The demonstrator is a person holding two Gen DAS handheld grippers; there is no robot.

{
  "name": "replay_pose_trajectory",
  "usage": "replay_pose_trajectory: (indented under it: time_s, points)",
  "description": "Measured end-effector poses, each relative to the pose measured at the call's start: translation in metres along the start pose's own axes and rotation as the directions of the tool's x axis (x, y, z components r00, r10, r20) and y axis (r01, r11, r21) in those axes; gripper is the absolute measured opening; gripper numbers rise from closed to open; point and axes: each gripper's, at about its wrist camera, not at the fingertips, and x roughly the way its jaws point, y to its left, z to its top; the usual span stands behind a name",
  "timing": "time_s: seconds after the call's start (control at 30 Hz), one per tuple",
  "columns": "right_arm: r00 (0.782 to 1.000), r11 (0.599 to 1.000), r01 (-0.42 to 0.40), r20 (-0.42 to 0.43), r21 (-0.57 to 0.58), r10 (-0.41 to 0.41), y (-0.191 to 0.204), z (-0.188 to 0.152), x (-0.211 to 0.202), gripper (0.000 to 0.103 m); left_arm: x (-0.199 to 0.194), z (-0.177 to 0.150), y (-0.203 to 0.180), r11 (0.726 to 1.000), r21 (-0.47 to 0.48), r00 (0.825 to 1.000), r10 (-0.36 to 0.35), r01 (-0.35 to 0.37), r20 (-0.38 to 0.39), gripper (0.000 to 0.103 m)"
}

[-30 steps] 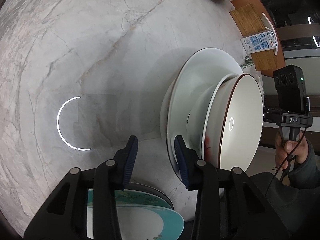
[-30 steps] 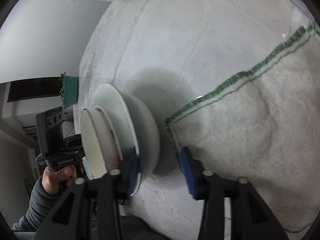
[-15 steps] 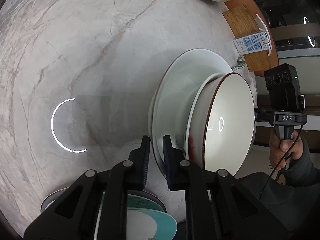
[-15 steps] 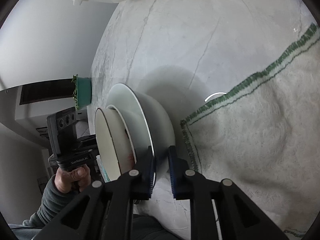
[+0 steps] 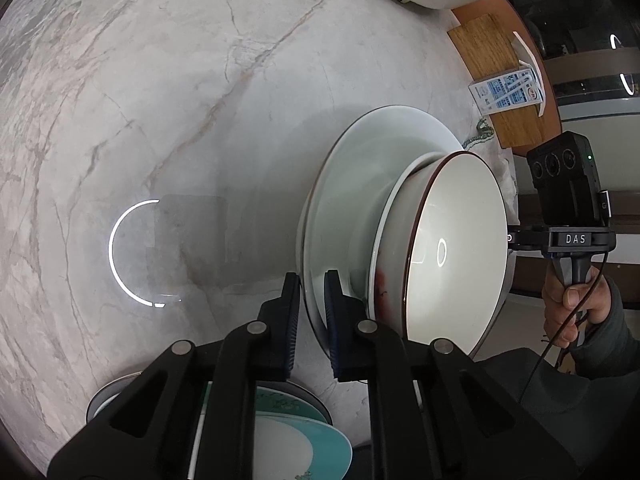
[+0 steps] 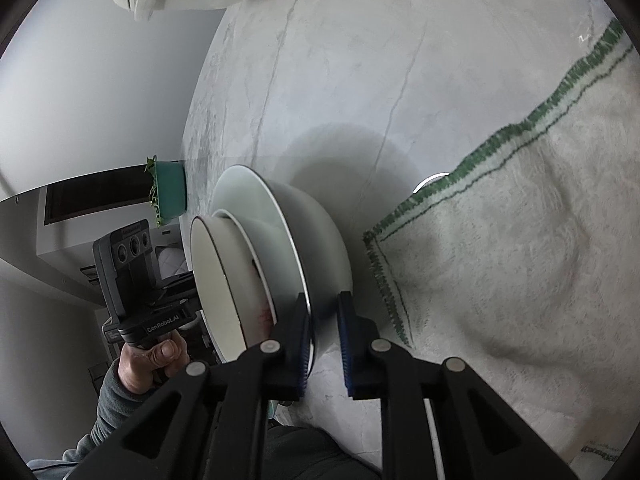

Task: Organize plates and bowls
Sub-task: 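Lift the bowl stack with both grippers and carry it toward the teal plates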

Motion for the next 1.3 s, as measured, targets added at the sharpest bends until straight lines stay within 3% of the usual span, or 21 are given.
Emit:
replay_pose_trajectory:
  time_s: [0.5, 1.0, 1.3]
  points:
    - [1.0, 0.997, 0.007, -0.027, -0.072, -0.009, 0.032, 0.012, -0.001, 0.017, -0.038, -0.011, 0.008, 0.999, -0.051, 0.998, -0.012, 0.015, 0.053, 0.009]
    - [0.997, 0.984, -0.013, -0.077, -0.175, 0.0, 0.082, 0.012, 0.021, 0.016, -0.076, -0.061, 0.033, 0.993, -0.12, 0.994, 0.031, -0.018, 0.106, 0.007]
    - [0.995, 0.983, 0.024, -0.086, -0.183, -0.04, 0.085, 0.013, 0.038, 0.016, -0.073, -0.074, 0.045, 0.991, -0.133, 0.992, 0.03, -0.014, 0.125, 0.008]
